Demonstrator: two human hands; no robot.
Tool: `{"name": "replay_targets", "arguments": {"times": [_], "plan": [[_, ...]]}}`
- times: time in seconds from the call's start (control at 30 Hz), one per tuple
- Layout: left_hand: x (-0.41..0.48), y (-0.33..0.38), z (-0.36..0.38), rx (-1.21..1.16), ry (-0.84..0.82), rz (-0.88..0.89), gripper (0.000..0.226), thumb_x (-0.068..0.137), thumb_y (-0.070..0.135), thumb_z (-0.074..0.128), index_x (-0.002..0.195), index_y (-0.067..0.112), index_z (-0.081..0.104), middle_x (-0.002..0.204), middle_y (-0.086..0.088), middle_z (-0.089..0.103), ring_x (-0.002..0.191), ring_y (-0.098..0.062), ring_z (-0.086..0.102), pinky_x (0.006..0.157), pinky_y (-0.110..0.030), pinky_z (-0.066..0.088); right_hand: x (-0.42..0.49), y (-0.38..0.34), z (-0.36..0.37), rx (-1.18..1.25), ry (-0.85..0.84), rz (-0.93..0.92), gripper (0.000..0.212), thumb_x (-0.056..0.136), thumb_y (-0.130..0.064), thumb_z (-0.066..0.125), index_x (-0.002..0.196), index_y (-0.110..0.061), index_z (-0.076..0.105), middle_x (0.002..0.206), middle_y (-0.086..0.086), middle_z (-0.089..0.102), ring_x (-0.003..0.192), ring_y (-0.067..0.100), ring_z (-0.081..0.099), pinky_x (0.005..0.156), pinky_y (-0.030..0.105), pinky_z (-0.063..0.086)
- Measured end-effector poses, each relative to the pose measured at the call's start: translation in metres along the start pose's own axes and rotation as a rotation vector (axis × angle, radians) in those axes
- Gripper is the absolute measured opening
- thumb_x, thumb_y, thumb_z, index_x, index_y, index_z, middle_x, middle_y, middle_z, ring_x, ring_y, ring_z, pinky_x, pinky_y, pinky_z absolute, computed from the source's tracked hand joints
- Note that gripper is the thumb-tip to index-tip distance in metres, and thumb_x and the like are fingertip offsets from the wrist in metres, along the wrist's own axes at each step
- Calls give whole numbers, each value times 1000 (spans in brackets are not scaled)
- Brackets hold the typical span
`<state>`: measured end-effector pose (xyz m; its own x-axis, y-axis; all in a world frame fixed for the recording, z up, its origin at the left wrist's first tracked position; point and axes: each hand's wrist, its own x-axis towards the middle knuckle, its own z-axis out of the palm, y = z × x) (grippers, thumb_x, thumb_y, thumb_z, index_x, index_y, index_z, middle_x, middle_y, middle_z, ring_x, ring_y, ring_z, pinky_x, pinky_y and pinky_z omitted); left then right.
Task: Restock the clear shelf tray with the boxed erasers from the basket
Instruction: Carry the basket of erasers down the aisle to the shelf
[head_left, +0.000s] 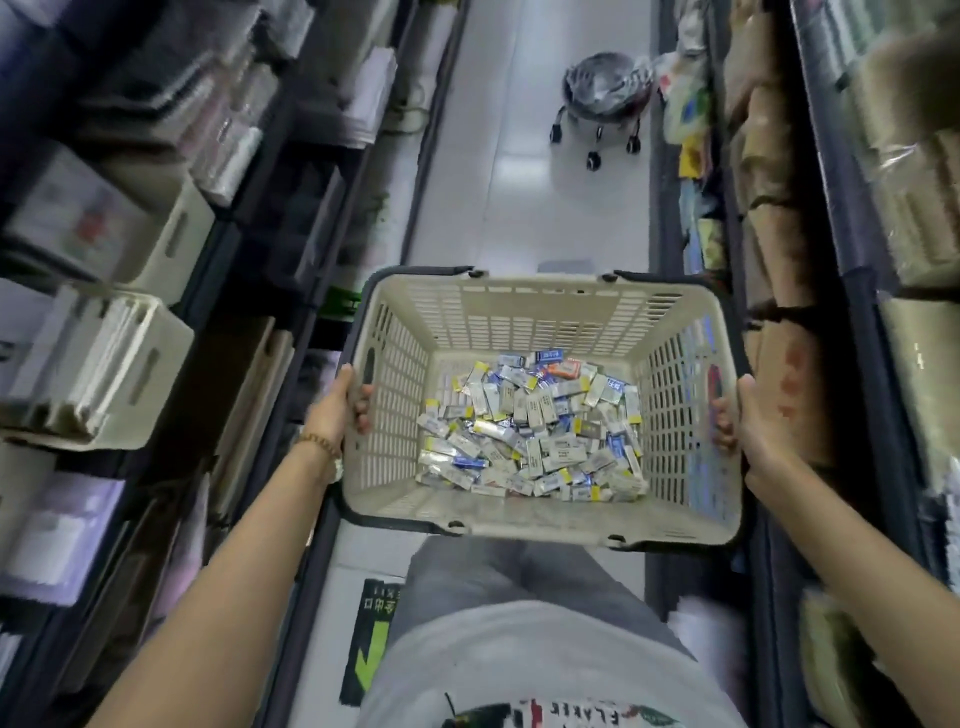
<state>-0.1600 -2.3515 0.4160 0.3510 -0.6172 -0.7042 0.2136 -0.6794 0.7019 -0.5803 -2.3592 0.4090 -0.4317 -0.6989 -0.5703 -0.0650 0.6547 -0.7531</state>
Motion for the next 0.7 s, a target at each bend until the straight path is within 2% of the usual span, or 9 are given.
{"name": "replay_targets", "arguments": {"times": [0.13, 0.3, 0.4, 0.53, 0.7], "plan": [[63, 55, 18, -77, 21, -17, 46, 96, 48, 38, 74, 14, 59, 51, 2, 41, 43, -10, 35, 53, -22, 32, 73, -80, 43, -15, -52, -19, 52, 95, -56, 34, 71, -17, 58, 59, -1, 42, 44, 10, 36, 43, 22, 31], [147, 120, 33, -128, 124, -78, 50, 93, 52, 44, 66, 12, 59, 39, 6, 44, 40, -12, 38, 51, -24, 36, 152, -160, 114, -90, -55, -61, 51, 94, -55, 38, 71, -15, 60, 58, 1, 46, 49, 14, 39, 48, 27, 34], [184, 156, 38, -157, 141, -74, 50, 94, 50, 43, 65, 13, 56, 39, 6, 43, 46, -14, 37, 53, -25, 37, 194, -206, 157, -134, -76, -81, 52, 94, -56, 38, 69, -15, 59, 58, 2, 46, 50, 16, 40, 50, 29, 34], [205, 189, 40, -228, 234, -57, 48, 95, 48, 43, 67, 11, 56, 47, 3, 42, 44, -13, 37, 53, -26, 36, 234, -267, 201, -217, -84, -96, 53, 90, -59, 40, 64, -17, 59, 55, 1, 48, 48, 18, 41, 50, 30, 34], [233, 221, 41, -307, 287, -68, 49, 96, 48, 41, 66, 12, 55, 55, 0, 39, 48, -14, 37, 56, -25, 37, 276, -331, 255, -278, -167, -146, 52, 90, -58, 40, 71, -15, 63, 60, 1, 52, 51, 18, 43, 52, 31, 37]]}}
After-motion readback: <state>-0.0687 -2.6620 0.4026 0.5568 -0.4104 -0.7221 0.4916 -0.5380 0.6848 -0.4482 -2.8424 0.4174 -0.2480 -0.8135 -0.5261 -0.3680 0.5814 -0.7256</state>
